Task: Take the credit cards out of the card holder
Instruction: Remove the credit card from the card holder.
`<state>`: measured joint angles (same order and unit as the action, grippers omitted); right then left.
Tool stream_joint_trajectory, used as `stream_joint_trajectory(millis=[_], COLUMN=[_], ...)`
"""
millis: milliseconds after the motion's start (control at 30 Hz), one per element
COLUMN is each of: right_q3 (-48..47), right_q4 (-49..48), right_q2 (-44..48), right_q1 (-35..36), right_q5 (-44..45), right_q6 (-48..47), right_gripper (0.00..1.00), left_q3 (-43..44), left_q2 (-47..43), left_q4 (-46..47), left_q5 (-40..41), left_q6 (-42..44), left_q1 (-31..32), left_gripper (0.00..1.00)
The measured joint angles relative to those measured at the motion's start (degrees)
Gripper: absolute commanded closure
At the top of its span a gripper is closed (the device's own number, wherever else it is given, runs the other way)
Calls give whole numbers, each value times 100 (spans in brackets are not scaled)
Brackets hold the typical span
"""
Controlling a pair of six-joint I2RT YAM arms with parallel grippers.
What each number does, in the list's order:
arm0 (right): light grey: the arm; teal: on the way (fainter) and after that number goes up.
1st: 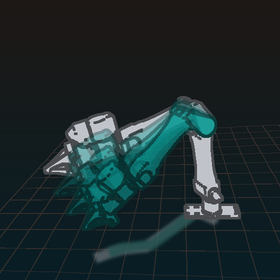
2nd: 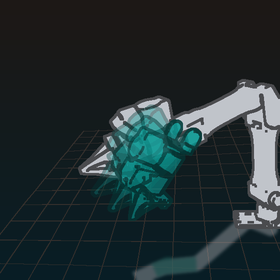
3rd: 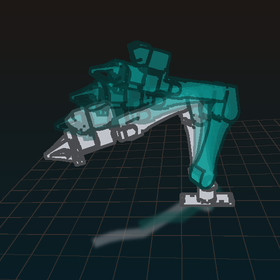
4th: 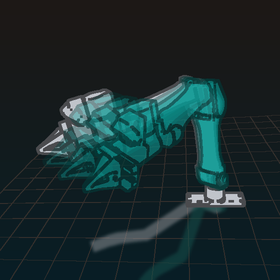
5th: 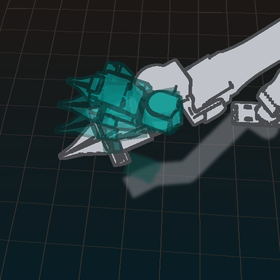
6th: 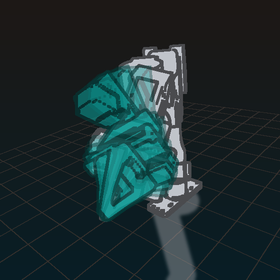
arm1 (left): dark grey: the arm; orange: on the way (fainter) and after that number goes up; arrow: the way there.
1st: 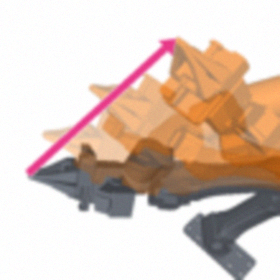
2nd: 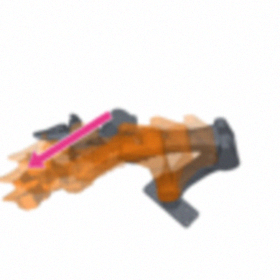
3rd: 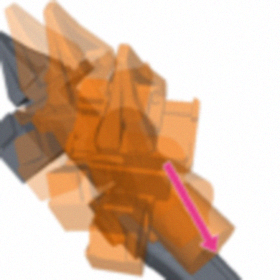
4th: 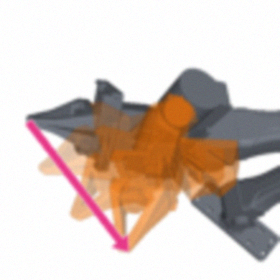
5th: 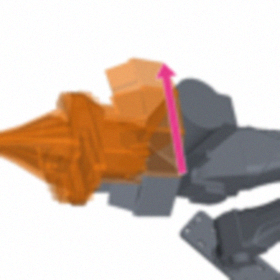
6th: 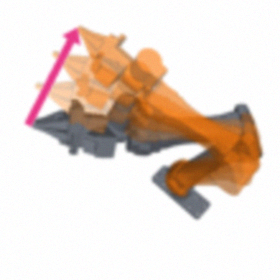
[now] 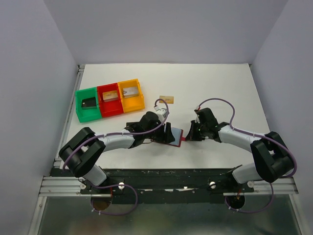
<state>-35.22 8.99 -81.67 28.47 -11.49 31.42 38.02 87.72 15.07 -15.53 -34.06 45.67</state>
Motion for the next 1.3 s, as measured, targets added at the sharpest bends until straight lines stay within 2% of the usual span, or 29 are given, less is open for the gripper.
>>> stream_joint_trajectory(millis=[400,567,733,933,967,1033,1100,1133,1200,1300], right_q3=[0,0,-70,-907,-1040,-1202,-1268,-1268,-1268,-1272], right_q4=[11,59,293,994,1047,1108,1167,1211,1346,1526], right_q2=[2,13,101,-90,-140,-236,-319,-343,-339,-240], right_q1=[0,0,0,0,0,0,0,0,0,0], right_q5=[4,31,184,590,651,723,765,785,848,1010], right_q6=[-39,-59,-153,-605,-664,-756,-802,-804,-835,-835], right_gripper=[99,97,96,95,93,79,60,55,48,46], left_q3=[874,210,-490,-1062,-1115,-1226,-1303,-1316,-1318,-1318], left_q2=[435,-166,-1019,-1779,-1882,-2122,-2315,-2361,-2396,-2396], left_q4=[-586,-514,-197,-127,-131,-131,-140,-146,-146,-146], left_q5=[-48,413,903,1620,1683,1829,1930,1958,1987,1998], left_q6=[754,662,223,-249,-280,-361,-411,-422,-439,-446], left_q1=[855,732,229,-109,-109,-129,-149,-168,-179,-210], left_gripper=[33,33,35,36,35,36,35,35,35,35])
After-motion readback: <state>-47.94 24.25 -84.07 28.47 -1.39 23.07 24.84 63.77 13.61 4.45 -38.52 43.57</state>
